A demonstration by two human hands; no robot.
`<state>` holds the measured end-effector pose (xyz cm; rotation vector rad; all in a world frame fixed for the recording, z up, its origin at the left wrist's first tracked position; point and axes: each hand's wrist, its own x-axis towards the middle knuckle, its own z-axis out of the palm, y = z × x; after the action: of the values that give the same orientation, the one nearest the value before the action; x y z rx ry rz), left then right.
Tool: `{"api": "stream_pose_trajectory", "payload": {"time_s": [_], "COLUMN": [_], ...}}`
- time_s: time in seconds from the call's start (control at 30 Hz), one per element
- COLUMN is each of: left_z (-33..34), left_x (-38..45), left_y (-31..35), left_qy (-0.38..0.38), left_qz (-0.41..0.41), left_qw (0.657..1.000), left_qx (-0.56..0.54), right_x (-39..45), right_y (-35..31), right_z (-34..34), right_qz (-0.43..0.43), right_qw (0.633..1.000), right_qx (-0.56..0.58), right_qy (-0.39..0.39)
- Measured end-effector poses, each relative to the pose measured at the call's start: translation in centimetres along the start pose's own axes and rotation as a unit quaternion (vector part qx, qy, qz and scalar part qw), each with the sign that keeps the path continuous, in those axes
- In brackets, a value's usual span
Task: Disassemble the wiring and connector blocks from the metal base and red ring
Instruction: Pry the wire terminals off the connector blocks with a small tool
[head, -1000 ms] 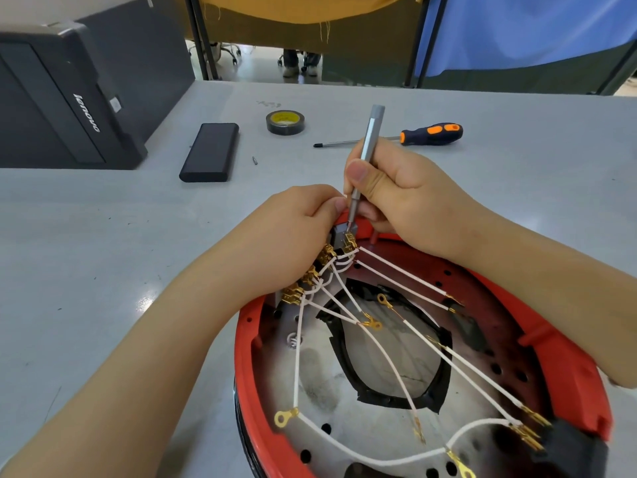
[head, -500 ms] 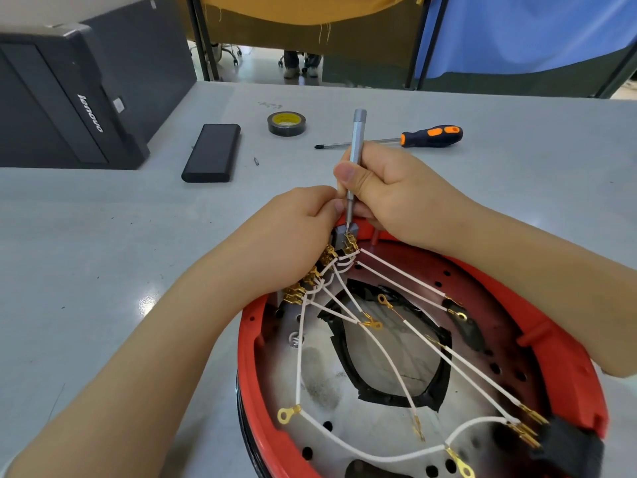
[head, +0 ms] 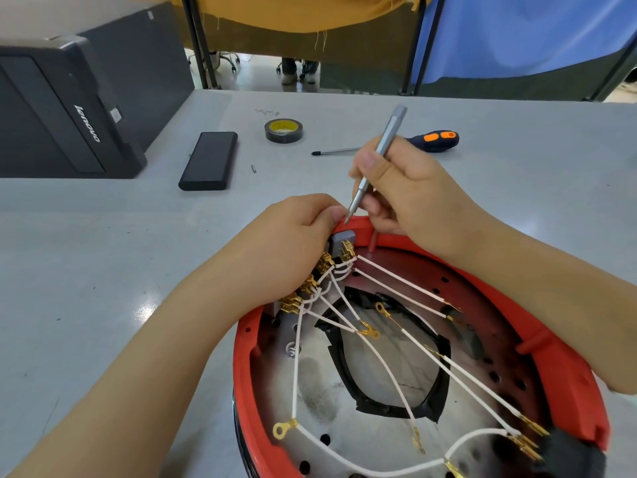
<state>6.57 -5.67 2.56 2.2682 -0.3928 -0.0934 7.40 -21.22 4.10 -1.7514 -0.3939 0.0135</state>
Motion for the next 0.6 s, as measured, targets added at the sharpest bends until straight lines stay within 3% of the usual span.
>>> {"api": "stream_pose_trajectory", "payload": {"time_s": [0.13, 0.4, 0.6], "left_z": [-0.07, -0.05, -0.08], "left_x": [-0.13, -0.08, -0.07], "left_y": [0.1, 0.02, 0.14], "left_qy": [-0.006, -0.006, -0.008], "left_qz": [0.001, -0.003, -0.004], "left_qw": [1.0, 1.0, 1.0], "left_qx": [0.005, -0.002, 0.003], "right_x": [0.09, -0.07, -0.2], "right_y": [0.15, 0.73, 0.55], "right_z": [-0.25, -0.44, -0.32], "right_qz": [-0.032, -0.042, -0.044], "right_qw": [0.999, 0.988, 0.982], "right_qx": [0.003, -0.151, -0.181], "right_qy": [0.041, 0.009, 0.012]}}
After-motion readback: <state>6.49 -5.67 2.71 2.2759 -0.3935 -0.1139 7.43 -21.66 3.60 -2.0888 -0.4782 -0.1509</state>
